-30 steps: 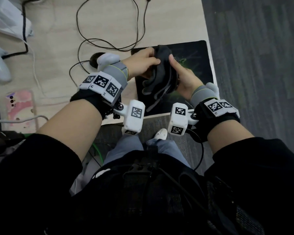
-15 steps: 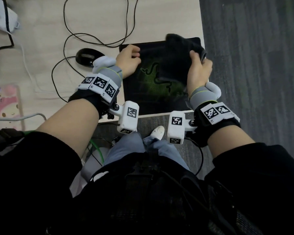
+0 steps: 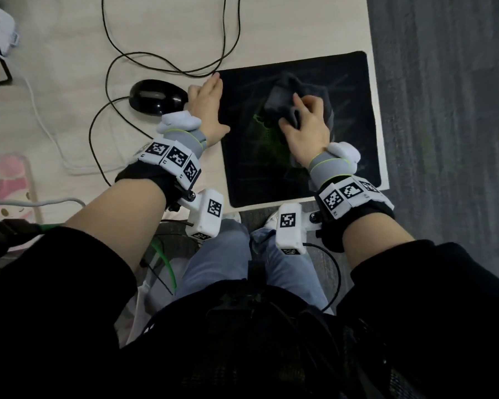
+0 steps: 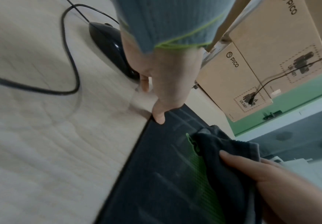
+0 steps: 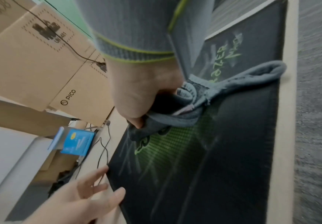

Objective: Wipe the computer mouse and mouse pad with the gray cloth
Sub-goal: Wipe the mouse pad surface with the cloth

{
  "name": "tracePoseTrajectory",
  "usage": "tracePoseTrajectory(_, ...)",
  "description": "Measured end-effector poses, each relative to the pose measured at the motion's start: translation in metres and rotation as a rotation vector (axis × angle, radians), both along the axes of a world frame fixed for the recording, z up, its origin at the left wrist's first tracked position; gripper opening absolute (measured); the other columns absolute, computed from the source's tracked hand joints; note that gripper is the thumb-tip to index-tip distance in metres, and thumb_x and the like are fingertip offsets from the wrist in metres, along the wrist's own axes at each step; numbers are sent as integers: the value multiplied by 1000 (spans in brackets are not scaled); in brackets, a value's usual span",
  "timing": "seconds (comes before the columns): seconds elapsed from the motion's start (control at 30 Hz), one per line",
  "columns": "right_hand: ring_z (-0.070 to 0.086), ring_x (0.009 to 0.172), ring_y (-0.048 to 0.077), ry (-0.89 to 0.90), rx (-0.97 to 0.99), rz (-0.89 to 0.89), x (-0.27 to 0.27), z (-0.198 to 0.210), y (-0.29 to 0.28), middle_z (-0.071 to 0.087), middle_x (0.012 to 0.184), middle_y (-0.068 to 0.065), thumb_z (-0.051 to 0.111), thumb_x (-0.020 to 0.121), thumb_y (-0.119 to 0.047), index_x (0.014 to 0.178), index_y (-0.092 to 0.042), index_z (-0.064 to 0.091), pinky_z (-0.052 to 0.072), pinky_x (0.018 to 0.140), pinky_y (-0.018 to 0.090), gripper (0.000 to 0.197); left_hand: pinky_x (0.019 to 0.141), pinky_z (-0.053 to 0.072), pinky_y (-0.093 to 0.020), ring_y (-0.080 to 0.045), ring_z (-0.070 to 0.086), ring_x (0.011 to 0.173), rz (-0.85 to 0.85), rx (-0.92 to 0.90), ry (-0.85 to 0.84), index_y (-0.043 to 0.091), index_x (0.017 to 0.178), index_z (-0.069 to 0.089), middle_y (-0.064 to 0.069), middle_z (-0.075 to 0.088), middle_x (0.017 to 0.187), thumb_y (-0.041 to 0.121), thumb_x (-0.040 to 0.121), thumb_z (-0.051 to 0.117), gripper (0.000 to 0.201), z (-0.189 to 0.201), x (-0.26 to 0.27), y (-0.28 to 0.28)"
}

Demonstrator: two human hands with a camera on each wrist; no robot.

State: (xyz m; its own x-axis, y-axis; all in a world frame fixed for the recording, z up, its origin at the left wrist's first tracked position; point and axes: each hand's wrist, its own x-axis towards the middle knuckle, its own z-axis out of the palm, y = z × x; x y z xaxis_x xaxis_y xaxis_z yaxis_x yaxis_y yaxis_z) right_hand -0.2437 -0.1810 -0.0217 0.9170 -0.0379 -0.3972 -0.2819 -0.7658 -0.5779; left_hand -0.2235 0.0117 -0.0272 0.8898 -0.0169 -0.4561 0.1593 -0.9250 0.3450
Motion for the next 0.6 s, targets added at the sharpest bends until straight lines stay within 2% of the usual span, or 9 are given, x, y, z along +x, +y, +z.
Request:
tracePoseTrajectory(0.17, 56, 110, 25, -53, -155, 37, 9, -10, 6, 33, 141, 2, 52, 93, -33, 145, -26, 36, 46, 84, 33, 55, 111, 33, -38, -30, 26, 135, -51, -10, -24, 13, 149, 22, 6, 14, 160, 26, 74, 76, 94, -5, 5, 12)
tracePoseTrajectory(0.3, 59, 106, 23, -98, -141, -1, 31, -16, 12, 37, 137, 1, 51, 94, -30, 141, -31, 43, 41, 79, 27, 47, 112, 31, -39, -31, 27, 134, -64, -6, -37, 16, 149, 24, 7, 16, 159, 29, 73, 77, 93, -10, 6, 17)
tracePoseTrajectory(0.47, 58, 109, 22, -81, -97, -34, 47, -19, 30, 37, 138, 2, 50, 94, -33, 140, -31, 45, 44, 87, 28, 47, 107, 30, -43, -32, 27, 133, -100, 50, -32, 18, 149, 24, 10, 13, 160, 32, 74, 76, 92, -9, 7, 17)
tracePoseTrajectory(0.53, 56, 113, 23, -89, -83, 18, 37, -19, 40, 40, 136, 2, 53, 91, -35, 137, -32, 47, 44, 93, 30, 47, 105, 30, -43, -32, 28, 131, -111, 83, -31, 18, 149, 24, 11, 12, 159, 33, 73, 76, 92, -7, 6, 15)
tracePoseTrajectory(0.6, 56, 114, 24, -116, -72, 115, 23, -21, 49, 44, 132, 3, 57, 88, -36, 134, -33, 51, 47, 93, 33, 47, 103, 31, -43, -32, 29, 129, -119, 115, -39, 18, 148, 25, 12, 13, 159, 35, 73, 76, 92, -5, 7, 14)
